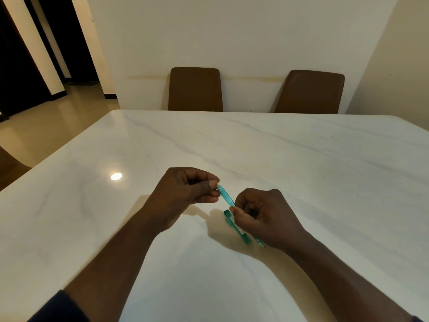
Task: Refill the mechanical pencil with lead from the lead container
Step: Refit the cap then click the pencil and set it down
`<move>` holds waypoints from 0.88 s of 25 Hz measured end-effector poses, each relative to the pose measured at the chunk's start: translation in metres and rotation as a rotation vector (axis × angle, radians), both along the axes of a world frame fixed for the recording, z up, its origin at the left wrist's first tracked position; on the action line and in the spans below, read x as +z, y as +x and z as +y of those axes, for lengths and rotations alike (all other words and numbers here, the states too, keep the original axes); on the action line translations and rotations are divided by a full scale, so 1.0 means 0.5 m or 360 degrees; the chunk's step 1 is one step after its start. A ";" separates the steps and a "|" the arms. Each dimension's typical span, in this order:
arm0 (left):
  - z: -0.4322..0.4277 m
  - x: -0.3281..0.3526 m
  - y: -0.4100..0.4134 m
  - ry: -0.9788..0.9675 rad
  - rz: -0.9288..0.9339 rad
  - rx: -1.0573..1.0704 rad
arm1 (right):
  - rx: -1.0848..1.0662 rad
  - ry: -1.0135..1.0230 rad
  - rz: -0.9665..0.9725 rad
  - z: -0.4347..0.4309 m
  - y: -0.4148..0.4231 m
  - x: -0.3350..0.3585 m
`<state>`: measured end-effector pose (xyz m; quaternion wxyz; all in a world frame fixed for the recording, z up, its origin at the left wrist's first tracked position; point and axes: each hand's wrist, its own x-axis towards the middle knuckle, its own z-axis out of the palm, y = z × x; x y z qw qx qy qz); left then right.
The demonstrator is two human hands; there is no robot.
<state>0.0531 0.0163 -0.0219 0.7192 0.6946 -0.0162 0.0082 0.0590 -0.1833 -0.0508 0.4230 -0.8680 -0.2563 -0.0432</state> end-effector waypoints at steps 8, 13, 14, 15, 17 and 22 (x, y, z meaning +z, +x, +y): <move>0.000 0.001 0.000 -0.0232 0.0241 -0.0058 | 0.0009 0.0034 -0.0037 0.001 -0.003 0.004; -0.009 -0.002 0.000 -0.0238 0.0240 -0.0037 | 0.0037 -0.0005 -0.0061 -0.001 -0.005 0.003; -0.008 -0.002 0.000 -0.0192 0.0217 -0.0031 | 0.0037 -0.0010 -0.0049 0.000 -0.005 0.002; -0.008 -0.003 0.000 -0.0170 0.0193 -0.0024 | 0.0033 -0.0005 -0.0038 0.001 -0.005 0.002; -0.012 -0.006 -0.001 -0.0161 0.0128 -0.0006 | 0.0006 0.0036 -0.0025 0.001 -0.003 0.001; -0.012 -0.013 0.003 0.0050 0.0022 0.0165 | -0.0201 0.0164 0.0015 0.003 0.004 0.003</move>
